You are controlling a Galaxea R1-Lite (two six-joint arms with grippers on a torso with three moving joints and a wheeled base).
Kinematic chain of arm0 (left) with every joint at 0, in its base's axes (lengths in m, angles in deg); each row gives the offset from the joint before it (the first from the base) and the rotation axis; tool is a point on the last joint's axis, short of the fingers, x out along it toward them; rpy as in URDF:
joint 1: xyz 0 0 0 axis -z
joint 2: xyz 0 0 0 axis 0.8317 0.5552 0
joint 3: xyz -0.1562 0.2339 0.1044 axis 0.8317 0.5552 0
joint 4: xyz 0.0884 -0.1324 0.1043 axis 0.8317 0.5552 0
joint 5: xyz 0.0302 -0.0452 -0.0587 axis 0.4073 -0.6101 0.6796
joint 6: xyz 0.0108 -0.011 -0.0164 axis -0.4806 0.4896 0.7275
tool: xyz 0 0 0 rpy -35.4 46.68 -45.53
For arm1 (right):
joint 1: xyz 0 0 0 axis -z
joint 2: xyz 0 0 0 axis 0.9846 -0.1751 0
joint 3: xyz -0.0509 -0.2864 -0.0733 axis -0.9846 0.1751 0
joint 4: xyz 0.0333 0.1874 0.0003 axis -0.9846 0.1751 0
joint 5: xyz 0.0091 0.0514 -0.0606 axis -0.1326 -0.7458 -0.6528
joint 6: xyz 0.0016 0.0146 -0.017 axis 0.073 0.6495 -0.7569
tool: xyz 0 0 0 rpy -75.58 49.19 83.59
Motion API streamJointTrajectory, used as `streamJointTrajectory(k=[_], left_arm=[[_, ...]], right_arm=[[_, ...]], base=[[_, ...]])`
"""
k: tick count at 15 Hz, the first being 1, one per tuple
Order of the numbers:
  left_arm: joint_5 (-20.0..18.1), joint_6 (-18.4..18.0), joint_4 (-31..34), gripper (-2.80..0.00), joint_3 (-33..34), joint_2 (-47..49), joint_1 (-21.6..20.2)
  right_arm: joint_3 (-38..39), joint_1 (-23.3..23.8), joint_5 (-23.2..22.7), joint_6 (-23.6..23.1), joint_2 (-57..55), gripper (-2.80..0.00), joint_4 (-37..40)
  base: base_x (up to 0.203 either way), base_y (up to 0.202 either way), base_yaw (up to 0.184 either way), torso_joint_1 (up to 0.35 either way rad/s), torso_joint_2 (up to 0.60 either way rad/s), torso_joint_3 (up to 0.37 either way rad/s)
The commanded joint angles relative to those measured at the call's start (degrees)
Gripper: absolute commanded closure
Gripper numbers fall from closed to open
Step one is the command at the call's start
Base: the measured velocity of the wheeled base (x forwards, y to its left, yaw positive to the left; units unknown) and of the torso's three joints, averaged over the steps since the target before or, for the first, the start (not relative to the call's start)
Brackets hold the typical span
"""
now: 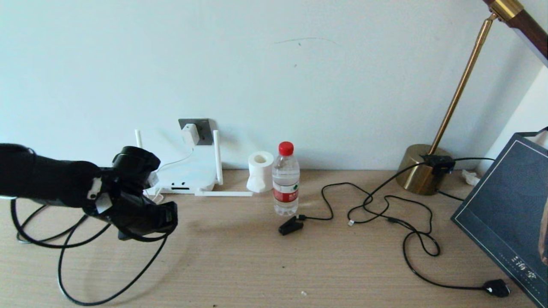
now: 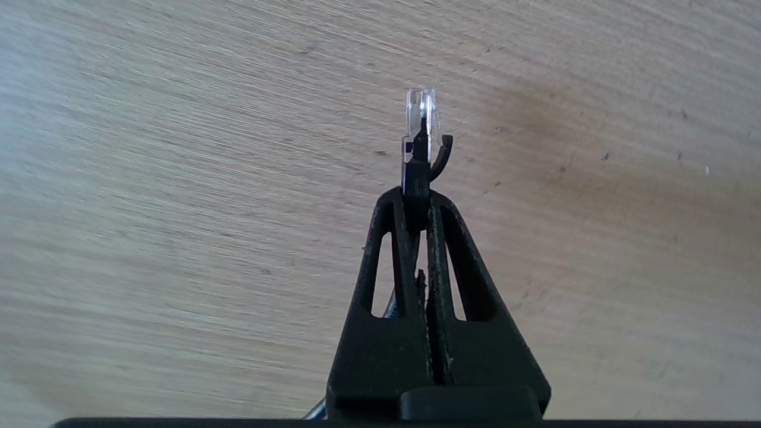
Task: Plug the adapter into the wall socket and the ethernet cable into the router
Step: Hand it to the other hand
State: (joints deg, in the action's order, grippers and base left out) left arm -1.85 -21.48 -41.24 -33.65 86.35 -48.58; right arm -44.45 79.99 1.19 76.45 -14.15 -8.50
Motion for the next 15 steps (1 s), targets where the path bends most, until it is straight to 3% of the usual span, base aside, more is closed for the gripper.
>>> streamJointTrajectory(k=[1,5,10,15], left_arm=[[1.37,2.11,2.37,0.00,-3.10,2.38,1.37],[2.49,2.83,4.46,0.00,-6.69,2.37,1.47],[5.05,5.46,6.33,0.00,-6.31,1.99,1.14],[4.96,4.44,6.41,0.00,-5.70,-1.45,-0.84]], right_arm=[[-0.01,0.07,-0.06,-0.08,-0.07,0.00,0.11],[-0.01,0.01,-0.02,-0.03,-0.08,0.00,0.11],[-0.01,0.01,-0.02,-0.12,0.00,0.00,0.11],[-0.01,0.01,-0.02,-0.12,-0.08,0.00,0.11]], base=[[0.000,0.000,0.000,0.000,0.00,0.000],[0.000,0.000,0.000,0.000,0.00,0.000],[0.000,0.000,0.000,0.000,0.00,0.000],[0.000,0.000,0.000,0.000,0.00,0.000]])
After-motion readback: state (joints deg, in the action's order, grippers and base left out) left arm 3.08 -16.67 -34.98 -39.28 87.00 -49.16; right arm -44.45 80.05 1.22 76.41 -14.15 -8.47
